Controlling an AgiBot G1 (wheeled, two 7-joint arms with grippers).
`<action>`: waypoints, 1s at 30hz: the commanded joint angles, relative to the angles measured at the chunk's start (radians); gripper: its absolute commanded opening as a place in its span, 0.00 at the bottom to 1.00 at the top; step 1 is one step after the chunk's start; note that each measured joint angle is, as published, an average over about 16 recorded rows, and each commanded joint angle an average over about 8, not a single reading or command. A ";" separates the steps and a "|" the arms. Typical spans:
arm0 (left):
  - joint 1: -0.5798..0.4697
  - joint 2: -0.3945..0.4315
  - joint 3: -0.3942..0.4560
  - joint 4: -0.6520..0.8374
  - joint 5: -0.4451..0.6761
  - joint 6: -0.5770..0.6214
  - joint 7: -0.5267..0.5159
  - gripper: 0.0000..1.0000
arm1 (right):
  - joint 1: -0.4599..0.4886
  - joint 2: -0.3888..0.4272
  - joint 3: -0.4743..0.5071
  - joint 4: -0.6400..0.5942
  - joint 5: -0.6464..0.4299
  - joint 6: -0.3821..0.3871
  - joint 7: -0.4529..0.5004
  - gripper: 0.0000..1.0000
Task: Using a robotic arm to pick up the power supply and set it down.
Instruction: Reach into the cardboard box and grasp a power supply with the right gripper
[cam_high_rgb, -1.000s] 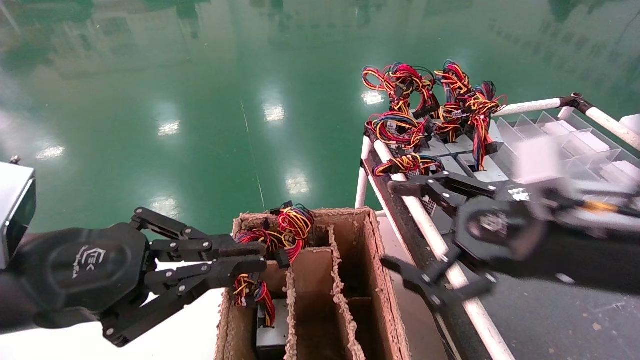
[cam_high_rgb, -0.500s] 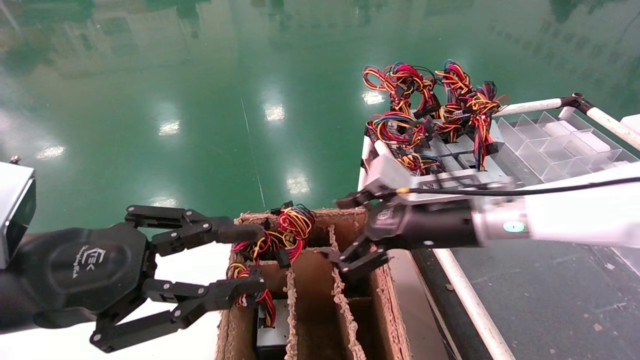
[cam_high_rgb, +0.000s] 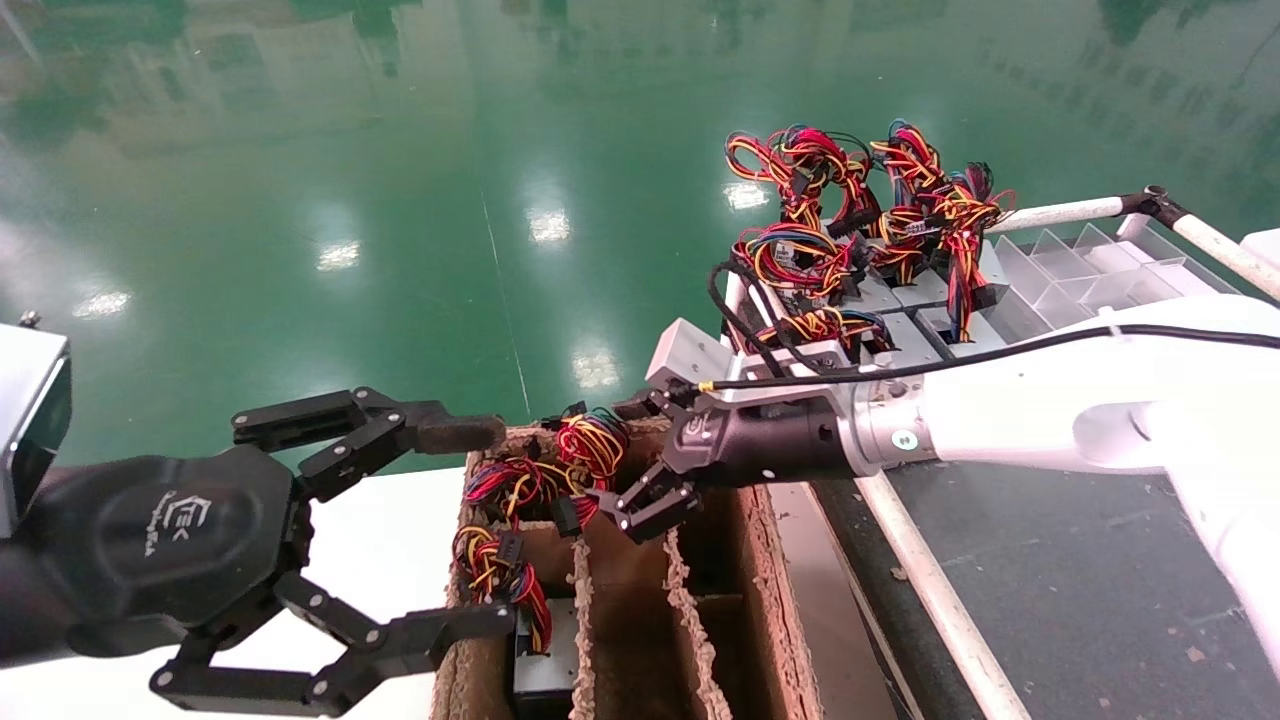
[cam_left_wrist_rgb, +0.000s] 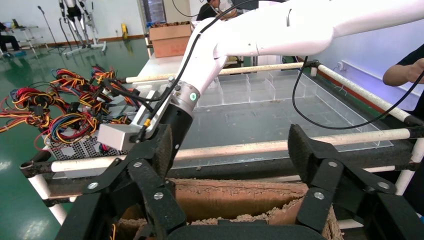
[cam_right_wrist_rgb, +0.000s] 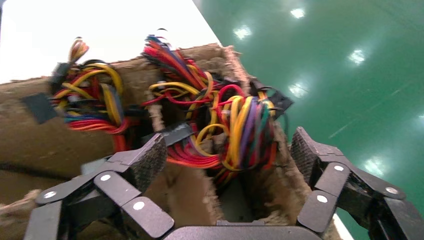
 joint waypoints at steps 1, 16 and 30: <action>0.000 0.000 0.000 0.000 0.000 0.000 0.000 1.00 | 0.010 -0.020 -0.002 -0.038 -0.005 0.012 -0.031 0.00; 0.000 0.000 0.001 0.000 0.000 0.000 0.000 1.00 | 0.030 -0.050 0.012 -0.170 0.028 -0.031 -0.148 0.00; 0.000 0.000 0.001 0.000 -0.001 0.000 0.000 1.00 | 0.021 -0.057 0.009 -0.223 0.035 -0.026 -0.203 0.00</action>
